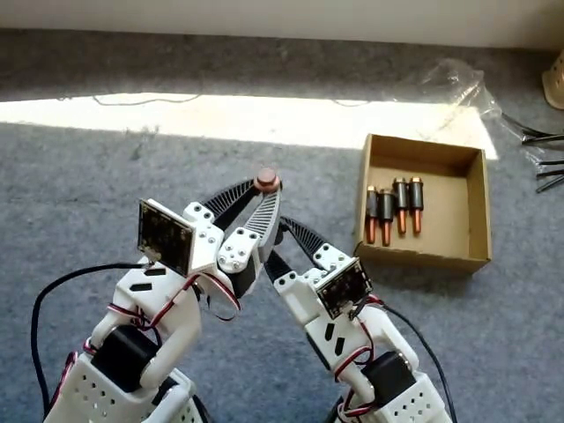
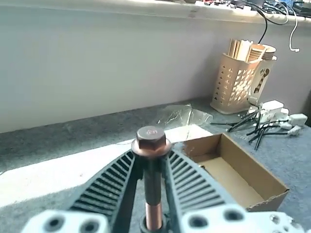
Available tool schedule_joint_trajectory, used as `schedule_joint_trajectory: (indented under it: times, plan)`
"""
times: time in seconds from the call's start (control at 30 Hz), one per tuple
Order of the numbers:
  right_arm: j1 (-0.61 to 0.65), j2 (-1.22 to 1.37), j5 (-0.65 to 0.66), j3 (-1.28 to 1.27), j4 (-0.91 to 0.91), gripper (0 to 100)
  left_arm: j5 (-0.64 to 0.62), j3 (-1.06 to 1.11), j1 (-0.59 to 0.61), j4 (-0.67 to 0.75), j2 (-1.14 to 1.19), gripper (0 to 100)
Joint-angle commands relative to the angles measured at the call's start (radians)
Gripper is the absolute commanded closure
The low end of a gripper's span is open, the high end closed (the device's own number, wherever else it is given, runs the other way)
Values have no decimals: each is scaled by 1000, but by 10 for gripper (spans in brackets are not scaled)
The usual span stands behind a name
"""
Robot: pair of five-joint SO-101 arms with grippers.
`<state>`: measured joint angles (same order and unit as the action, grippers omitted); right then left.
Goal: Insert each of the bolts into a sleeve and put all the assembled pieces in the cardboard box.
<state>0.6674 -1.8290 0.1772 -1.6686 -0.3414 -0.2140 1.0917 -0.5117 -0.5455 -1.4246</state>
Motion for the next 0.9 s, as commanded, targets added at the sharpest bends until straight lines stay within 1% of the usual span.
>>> schedule_joint_trajectory:
  times: [0.0, 0.6, 0.7, 0.87]
  plan:
    - [5, -8, 14, -81, 31, 995, -52, -58, -13, -3, -13, 995]
    - [5, -8, 15, -81, 31, 995, -49, 105, -13, -3, -18, 995]
    - [5, -8, 14, -81, 31, 995, -49, 134, -13, -3, -85, 995]
    - [5, -8, 14, -81, 31, 995, -48, 216, -13, 2, -280, 995]
